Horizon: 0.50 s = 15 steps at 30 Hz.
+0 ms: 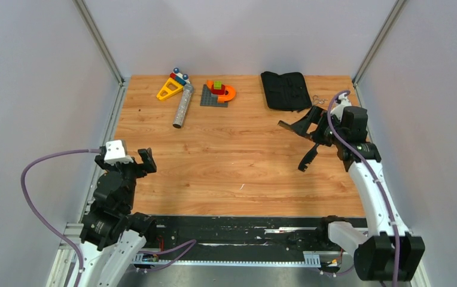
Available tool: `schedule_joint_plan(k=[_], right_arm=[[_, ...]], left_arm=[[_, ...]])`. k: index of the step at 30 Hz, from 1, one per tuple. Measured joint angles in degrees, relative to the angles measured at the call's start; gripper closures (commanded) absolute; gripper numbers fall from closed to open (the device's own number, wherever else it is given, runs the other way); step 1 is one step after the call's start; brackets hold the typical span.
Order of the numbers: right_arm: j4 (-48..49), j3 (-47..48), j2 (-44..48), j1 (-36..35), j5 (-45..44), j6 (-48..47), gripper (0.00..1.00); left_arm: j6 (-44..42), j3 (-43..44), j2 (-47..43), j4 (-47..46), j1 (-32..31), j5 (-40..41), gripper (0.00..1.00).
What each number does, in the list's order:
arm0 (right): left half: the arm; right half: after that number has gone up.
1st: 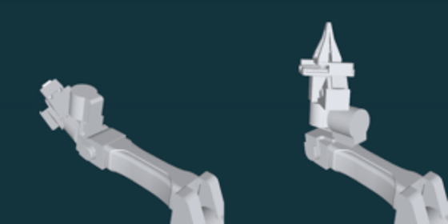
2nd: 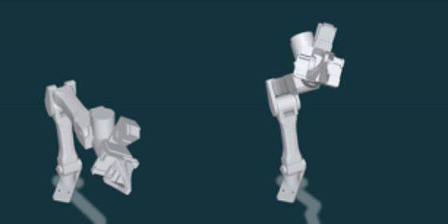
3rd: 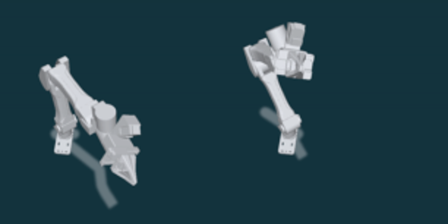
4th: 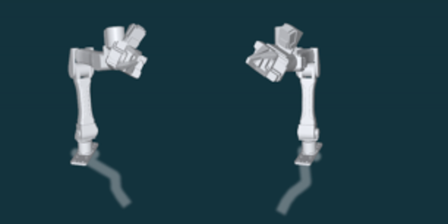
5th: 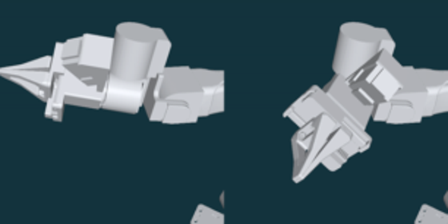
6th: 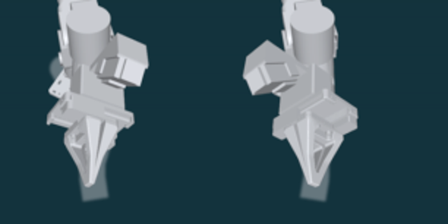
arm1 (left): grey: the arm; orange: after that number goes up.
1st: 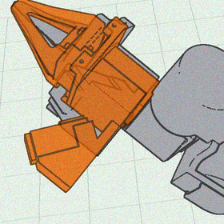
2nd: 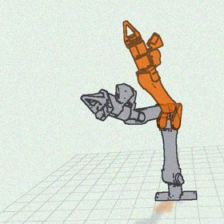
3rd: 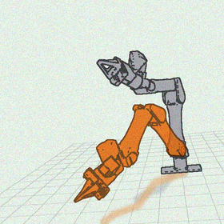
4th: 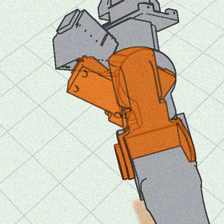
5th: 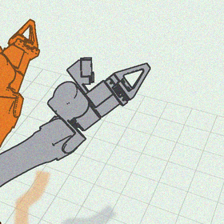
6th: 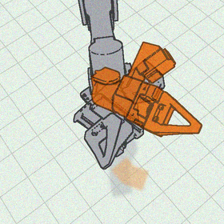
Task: Sort the hair-cutting tools
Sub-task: Move the hairdressing tool bag to the center of the board.
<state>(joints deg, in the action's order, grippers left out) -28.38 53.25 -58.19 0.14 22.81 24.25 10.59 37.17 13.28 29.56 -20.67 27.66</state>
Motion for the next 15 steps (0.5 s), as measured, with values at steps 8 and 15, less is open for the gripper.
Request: schedule_joint_plan(k=[8,15], right_arm=[[10.12,11.04,-27.82,0.0,4.02,1.64,0.04],[16.41,23.12,-47.52,0.0,6.73,2.51,0.06]], left_arm=[[-0.02,0.0,2.14,0.66,0.0,-0.09,0.0],[-0.11,0.0,4.66,1.16,0.0,-0.39,0.0]])
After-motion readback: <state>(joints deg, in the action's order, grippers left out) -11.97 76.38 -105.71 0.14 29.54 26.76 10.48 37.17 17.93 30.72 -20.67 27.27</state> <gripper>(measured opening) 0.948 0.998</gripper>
